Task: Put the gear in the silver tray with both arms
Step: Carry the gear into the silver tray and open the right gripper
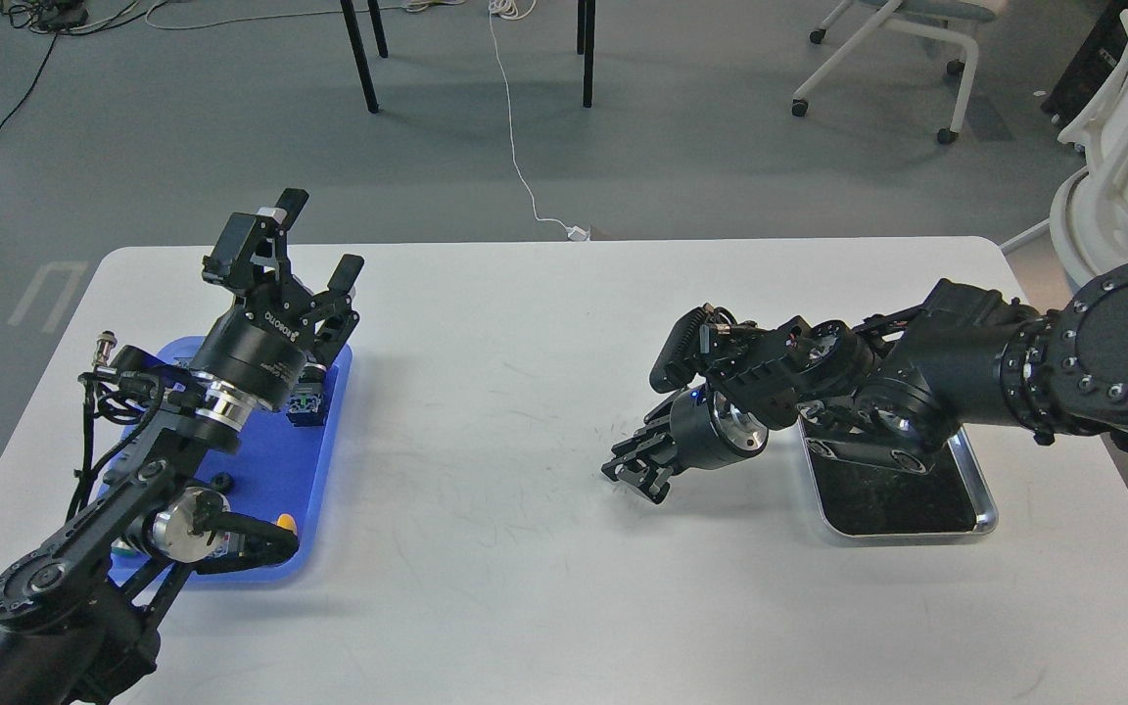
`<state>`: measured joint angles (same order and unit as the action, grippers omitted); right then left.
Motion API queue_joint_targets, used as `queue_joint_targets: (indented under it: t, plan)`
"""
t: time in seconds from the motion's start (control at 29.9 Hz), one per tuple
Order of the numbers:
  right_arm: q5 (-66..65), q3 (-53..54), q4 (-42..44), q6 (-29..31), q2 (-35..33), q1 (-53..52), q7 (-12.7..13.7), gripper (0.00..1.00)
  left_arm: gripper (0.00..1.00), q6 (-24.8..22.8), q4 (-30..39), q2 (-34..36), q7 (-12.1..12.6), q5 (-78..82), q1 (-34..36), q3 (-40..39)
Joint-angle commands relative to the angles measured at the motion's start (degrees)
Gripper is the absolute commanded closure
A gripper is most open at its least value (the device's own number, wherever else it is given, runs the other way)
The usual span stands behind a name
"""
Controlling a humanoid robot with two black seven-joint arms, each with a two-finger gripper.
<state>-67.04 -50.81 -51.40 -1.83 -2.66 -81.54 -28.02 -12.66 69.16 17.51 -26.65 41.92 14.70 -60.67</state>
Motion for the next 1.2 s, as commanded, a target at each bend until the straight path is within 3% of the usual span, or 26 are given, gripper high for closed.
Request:
queue_joint_targets:
  t: [0.0,0.33,0.47,0.74,0.9,1.17]
  plan:
    - [0.2,0.3,-1.3,0.0,-3.3,-3.4,0.0,0.90,0.02,0.0,0.1,-0.2,0.0,0.0,0.1,0.0]
    - [-0.7,0.3,-6.2,0.8,-26.0,-8.0,0.0,0.89,0.02,0.0,0.2,-2.5,0.0,0.5,-0.2,0.1]
    - [-1.0,-3.4,-5.1,0.8,-30.6,-5.2,0.0,0.88,0.02,-0.1,0.2,-3.2,0.5,0.5,-0.2,0.3]
    - [-0.8,0.1,0.7,0.6,-30.9,3.8,0.0,0.87,0.02,0.0,0.7,-3.7,0.5,0.6,-0.4,0.5]
    - [-0.7,0.9,5.7,0.3,-27.8,7.7,0.0,0.84,0.02,0.0,0.7,-3.4,0.5,0.6,-0.4,0.4]
    - [-0.6,2.7,6.5,0.2,-24.9,9.7,0.0,0.77,0.02,0.0,0.9,-3.3,0.5,0.6,-0.5,0.5]
